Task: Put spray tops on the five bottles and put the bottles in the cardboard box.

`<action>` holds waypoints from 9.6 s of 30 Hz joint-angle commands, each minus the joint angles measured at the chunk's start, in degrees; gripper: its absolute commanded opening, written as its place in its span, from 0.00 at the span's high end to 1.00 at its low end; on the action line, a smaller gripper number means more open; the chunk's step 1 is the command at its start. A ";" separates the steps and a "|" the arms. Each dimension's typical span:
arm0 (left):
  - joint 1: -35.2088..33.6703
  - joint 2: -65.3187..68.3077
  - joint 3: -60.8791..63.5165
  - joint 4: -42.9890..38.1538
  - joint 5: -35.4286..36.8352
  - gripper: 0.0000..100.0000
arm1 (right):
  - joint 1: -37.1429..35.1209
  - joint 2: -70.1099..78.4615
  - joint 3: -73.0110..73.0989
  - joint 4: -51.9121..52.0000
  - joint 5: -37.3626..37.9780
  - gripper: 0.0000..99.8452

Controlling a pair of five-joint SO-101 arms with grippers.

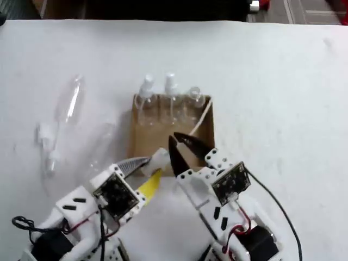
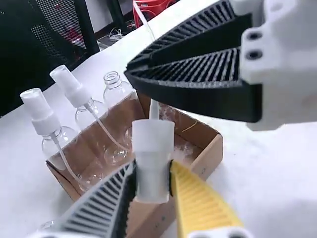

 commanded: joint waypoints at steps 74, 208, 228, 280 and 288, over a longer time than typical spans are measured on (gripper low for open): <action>9.54 -1.10 -10.29 -0.70 -7.91 0.98 | 6.20 0.22 -7.47 16.92 5.19 0.98; -55.16 -1.10 6.33 -23.03 19.69 0.98 | -10.68 44.79 -33.93 49.27 32.62 0.98; -67.03 -1.10 10.29 -30.59 24.88 0.97 | -12.88 71.43 -22.59 40.75 60.57 0.98; -69.76 -1.01 16.35 -40.88 25.23 0.97 | -27.74 94.11 -24.53 30.81 85.80 0.81; -69.67 -1.01 16.35 -40.88 25.23 0.97 | -27.65 93.85 -24.62 22.90 75.60 0.90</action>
